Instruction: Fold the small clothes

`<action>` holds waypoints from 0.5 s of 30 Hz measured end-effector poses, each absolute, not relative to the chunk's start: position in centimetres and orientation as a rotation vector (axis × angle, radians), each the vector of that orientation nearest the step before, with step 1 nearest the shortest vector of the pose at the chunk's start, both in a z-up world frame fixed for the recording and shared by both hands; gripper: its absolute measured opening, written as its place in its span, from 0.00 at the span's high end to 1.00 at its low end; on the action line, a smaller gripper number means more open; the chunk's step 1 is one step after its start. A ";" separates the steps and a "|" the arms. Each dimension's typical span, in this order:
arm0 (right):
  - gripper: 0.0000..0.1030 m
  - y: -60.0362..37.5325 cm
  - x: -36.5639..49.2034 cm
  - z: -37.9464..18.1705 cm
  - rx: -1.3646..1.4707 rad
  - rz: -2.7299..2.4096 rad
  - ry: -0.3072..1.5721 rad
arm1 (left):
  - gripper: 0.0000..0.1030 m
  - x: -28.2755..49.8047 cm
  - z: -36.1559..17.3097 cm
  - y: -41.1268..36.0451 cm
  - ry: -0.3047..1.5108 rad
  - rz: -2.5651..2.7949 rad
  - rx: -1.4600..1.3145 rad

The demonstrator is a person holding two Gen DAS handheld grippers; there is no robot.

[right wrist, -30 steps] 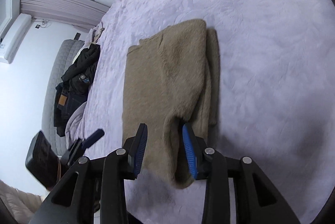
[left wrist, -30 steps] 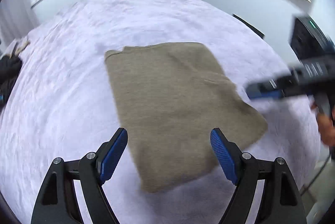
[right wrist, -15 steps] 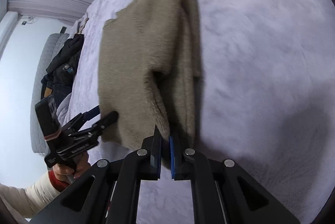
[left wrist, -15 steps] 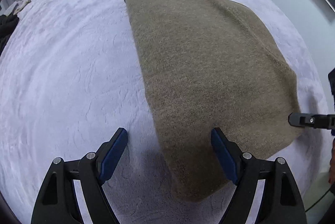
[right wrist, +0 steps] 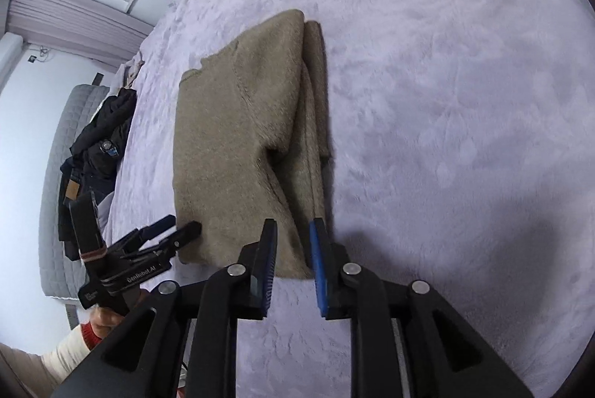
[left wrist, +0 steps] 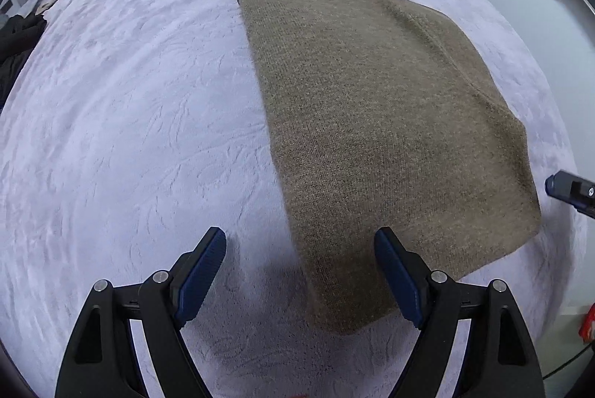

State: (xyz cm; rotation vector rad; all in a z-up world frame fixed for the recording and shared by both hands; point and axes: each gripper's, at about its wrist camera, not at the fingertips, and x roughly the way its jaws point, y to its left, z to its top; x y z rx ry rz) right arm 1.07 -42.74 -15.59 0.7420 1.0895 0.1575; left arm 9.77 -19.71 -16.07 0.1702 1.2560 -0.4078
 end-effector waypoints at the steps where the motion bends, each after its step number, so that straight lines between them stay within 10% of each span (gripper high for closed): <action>1: 0.63 -42.8 1.5 -15.1 0.746 0.168 1.072 | 0.19 9.7 -15.9 -19.6 1.254 -0.400 0.167; 4: 0.55 -42.6 3.5 -14.2 0.763 0.187 1.031 | 0.18 10.0 -15.4 -19.1 1.257 -0.386 0.139; 7: 0.84 -42.3 5.6 -14.8 0.761 0.149 1.044 | 0.00 10.6 -15.3 -18.6 1.268 -0.357 0.109; 15: 0.86 -43.0 6.6 -18.6 0.774 0.067 1.136 | 0.00 11.0 -15.9 -18.3 1.289 -0.329 0.127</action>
